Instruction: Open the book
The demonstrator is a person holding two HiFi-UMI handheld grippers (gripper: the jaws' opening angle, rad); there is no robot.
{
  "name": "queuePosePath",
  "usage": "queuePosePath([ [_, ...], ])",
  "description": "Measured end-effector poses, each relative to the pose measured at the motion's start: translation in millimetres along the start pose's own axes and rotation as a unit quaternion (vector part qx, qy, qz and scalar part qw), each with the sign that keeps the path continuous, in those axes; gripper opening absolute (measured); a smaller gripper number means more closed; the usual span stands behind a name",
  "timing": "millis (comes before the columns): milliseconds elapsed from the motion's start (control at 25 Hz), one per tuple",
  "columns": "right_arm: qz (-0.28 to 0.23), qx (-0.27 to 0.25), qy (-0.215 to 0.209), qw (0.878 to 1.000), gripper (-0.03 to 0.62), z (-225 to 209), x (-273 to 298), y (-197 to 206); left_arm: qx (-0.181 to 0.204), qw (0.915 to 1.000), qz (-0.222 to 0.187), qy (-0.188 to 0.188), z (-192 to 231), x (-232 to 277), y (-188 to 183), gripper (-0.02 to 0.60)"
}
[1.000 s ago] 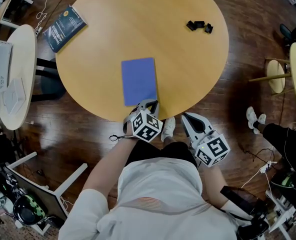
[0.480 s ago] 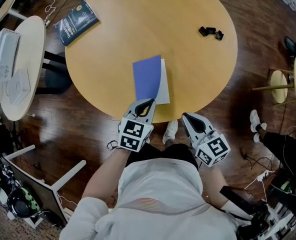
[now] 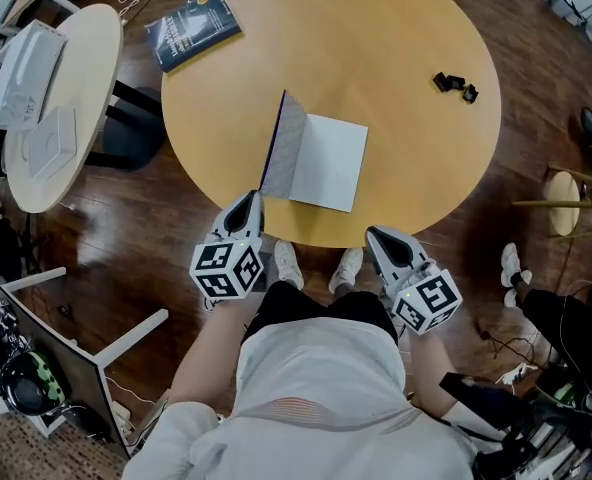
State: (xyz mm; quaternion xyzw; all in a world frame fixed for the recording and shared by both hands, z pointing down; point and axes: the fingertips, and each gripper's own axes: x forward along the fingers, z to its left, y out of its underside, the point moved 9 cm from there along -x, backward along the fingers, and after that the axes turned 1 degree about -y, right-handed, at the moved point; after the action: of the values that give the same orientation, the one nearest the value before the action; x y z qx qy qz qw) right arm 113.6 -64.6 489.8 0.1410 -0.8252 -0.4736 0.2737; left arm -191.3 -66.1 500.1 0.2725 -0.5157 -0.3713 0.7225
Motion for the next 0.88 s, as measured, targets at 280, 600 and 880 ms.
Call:
queuePosePath([
  [280,0.005,-0.003,0.001,1.000,-0.003,17.6,17.8,1.0,0.020,0.9979,0.038,-0.049,58.2,3.3,10.4,0.009],
  [600,0.007,0.001,0.021,1.000,-0.003,23.2,27.8,2.8,0.050,0.9898,0.118,-0.062,86.6,28.6,46.3,0.009],
  [880,0.007,0.005,0.028,1.000,-0.003,23.4,33.9,3.7,0.082,0.9810,0.164,-0.064,90.8,45.4,63.3,0.009],
])
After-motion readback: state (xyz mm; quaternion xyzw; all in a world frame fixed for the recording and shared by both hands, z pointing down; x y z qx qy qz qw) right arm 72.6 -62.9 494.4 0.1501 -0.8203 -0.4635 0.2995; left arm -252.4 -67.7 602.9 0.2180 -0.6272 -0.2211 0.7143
